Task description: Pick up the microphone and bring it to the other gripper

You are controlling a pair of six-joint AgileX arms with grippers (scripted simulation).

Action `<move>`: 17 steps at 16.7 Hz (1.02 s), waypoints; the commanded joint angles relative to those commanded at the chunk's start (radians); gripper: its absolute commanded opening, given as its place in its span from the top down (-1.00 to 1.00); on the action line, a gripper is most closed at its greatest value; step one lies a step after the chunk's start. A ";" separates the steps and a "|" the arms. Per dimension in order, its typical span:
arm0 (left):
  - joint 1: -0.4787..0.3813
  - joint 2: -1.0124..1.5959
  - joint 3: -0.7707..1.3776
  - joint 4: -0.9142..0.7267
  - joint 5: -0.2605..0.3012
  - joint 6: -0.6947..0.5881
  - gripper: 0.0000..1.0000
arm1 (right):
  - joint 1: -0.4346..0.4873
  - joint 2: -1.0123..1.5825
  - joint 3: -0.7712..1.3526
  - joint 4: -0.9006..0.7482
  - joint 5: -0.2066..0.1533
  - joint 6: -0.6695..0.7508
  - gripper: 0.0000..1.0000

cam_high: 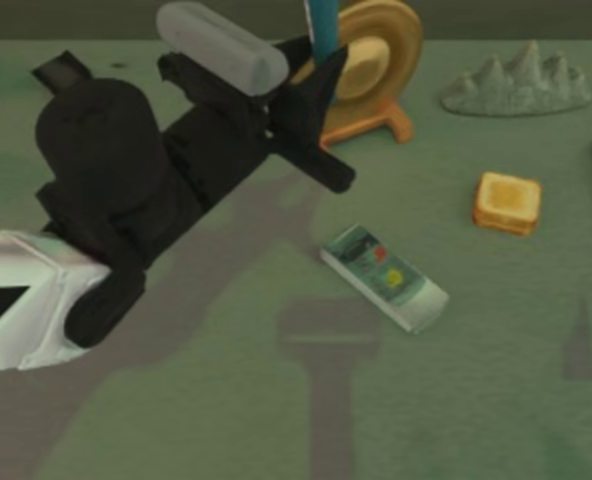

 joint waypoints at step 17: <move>0.000 0.000 0.000 0.000 0.000 0.000 1.00 | 0.150 0.467 0.308 0.176 -0.237 -0.028 -1.00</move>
